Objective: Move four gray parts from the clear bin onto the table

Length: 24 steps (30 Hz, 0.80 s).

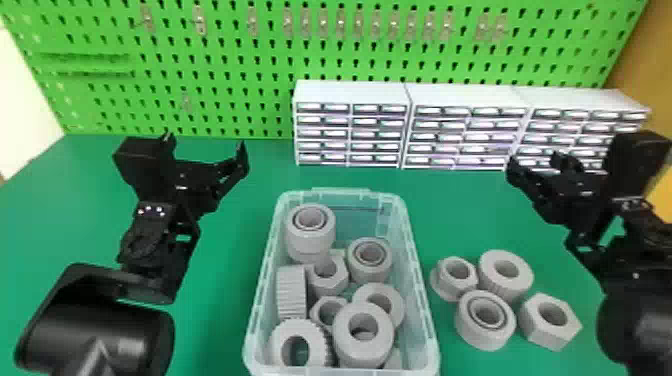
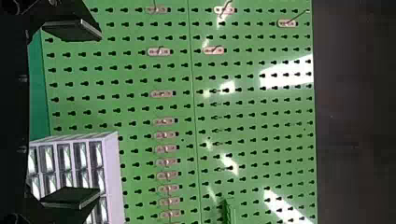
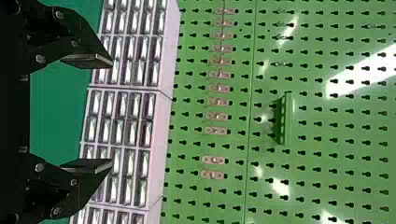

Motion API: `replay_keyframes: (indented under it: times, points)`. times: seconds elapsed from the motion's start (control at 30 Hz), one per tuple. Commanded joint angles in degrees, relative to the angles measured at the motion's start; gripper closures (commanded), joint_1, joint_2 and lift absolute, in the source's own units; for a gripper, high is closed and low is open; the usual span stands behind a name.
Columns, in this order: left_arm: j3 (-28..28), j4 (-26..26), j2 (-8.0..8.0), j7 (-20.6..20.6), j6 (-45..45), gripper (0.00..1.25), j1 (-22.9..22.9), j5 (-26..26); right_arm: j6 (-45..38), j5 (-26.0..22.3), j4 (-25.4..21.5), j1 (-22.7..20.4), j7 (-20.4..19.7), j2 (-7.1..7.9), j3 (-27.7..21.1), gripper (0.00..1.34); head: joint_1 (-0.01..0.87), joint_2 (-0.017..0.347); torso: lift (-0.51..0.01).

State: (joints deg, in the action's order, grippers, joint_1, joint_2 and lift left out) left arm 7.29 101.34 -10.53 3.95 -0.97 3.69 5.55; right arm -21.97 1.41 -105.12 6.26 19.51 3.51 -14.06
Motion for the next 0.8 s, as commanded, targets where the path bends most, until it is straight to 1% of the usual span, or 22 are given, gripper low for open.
replay_keyframes:
  times: [0.0,0.27,0.77]
  points:
    - [-0.1,0.0,-0.01,0.0,0.0,0.11,-0.1,0.0,0.0,-0.3,-0.3,0.1,0.0,0.0,0.0,0.51,0.678,0.034,-0.05]
    - [0.0,0.0,-0.01,0.0,0.0,0.11,-0.3,0.1,-0.1,-0.3,-0.6,0.0,0.0,0.0,0.0,0.51,0.678,0.034,-0.05]
    - [-0.3,0.0,-0.01,-0.1,0.0,0.11,-0.5,0.0,-1.5,0.1,-0.9,0.9,-0.2,0.71,0.8,0.51,0.678,0.034,-0.05]
